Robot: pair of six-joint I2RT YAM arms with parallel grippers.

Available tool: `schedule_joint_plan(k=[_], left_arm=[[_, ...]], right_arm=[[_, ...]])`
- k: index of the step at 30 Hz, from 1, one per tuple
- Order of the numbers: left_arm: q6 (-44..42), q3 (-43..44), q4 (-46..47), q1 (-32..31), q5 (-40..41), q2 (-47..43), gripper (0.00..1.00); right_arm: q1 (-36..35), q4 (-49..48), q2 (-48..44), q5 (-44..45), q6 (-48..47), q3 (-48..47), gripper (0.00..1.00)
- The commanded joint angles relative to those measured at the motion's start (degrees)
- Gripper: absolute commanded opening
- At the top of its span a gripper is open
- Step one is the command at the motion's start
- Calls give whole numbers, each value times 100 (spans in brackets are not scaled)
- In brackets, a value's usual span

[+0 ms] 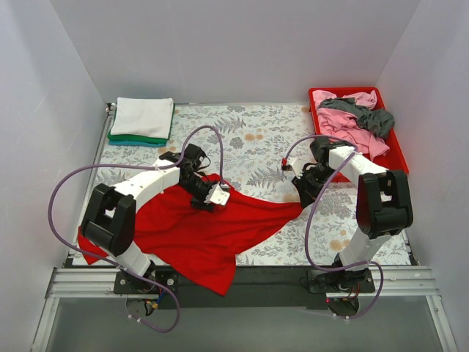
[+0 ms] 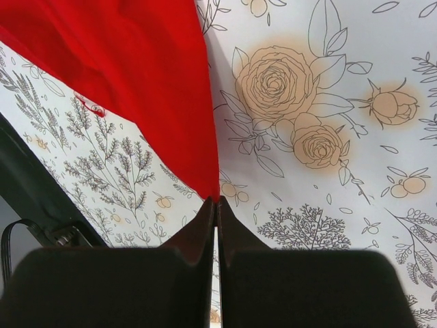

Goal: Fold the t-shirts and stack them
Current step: Flatten the tshirt out

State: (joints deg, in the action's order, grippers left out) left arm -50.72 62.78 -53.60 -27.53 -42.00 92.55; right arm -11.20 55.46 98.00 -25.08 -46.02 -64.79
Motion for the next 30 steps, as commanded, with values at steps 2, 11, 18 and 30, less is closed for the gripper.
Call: schedule_joint_plan(k=[2, 11, 18, 30], left_arm=[[-518, -56, 473, -16, 192, -89, 46], [-693, -179, 887, -7, 315, 158, 43], [-817, -179, 799, -7, 350, 184, 15], [3864, 1823, 1764, 2197, 51, 78, 0]], right_arm=[[30, 114, 35, -155, 23, -16, 1], [30, 123, 79, -146, 14, -16, 1], [39, 105, 79, -138, 32, -24, 1], [48, -70, -255, 240, 137, -725, 1]])
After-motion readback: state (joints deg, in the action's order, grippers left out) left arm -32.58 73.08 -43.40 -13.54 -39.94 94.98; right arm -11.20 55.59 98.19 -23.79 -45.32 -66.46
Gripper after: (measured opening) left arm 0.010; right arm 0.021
